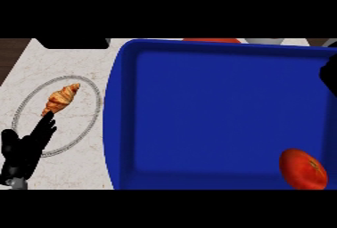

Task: Pick the tomato from the tray and place it in the tiered basket

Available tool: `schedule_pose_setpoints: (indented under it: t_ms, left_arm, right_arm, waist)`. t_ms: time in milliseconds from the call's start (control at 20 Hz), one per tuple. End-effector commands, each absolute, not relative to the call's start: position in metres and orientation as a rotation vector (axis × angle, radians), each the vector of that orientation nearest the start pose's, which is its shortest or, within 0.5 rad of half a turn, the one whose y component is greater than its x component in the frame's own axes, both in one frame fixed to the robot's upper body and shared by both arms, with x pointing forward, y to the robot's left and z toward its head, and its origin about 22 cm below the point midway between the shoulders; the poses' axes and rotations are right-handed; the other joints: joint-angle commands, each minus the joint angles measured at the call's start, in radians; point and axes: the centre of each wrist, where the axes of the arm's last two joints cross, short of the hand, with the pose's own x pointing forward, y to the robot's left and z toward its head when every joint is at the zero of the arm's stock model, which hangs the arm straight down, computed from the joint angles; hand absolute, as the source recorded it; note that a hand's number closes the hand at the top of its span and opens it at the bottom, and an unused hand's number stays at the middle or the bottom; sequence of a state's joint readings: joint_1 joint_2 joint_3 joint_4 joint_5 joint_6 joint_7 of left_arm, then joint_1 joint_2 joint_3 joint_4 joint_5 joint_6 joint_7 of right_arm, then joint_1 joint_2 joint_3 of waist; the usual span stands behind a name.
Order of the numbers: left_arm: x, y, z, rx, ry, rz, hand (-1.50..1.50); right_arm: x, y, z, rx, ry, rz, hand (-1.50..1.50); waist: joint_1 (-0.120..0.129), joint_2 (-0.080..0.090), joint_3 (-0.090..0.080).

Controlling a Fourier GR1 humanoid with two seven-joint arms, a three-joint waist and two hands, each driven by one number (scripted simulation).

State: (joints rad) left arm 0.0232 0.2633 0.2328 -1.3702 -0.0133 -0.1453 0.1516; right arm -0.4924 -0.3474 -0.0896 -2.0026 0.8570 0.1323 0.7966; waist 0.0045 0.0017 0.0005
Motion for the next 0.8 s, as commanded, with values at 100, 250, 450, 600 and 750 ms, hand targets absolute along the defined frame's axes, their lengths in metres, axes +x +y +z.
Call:
schedule_pose_setpoints:
  t_ms: [100, 250, 450, 600, 750]
  left_arm:
    - [0.223, 0.344, -0.011, 0.297, -1.206, -0.06, 0.0]
    - [0.23, 0.358, -0.013, 0.285, -1.191, -0.059, 0.0]
    - [0.219, 0.338, -0.027, 0.276, -1.206, -0.051, 0.0]
    - [0.225, 0.362, -0.011, 0.305, -1.201, -0.066, 0.0]
    - [0.227, 0.353, -0.017, 0.279, -1.215, -0.062, 0.0]
  right_arm:
    - [0.305, -0.301, 0.249, -1.116, -1.59, 0.145, 1.5]
    - [0.324, -0.312, 0.256, -1.121, -1.614, 0.175, 1.5]
    - [0.342, -0.325, 0.222, -1.107, -1.607, 0.18, 1.5]
    - [0.331, -0.343, 0.239, -1.546, -1.387, 0.576, 1.5]
    - [0.336, -0.361, 0.24, -1.617, -1.318, 0.683, 1.5]
  waist:
    - [0.011, 0.001, 0.001]
    - [0.005, 0.001, -0.001]
    - [0.005, 0.0, 0.0]
    - [0.0, 0.016, -0.007]
    - [0.007, 0.009, -0.002]
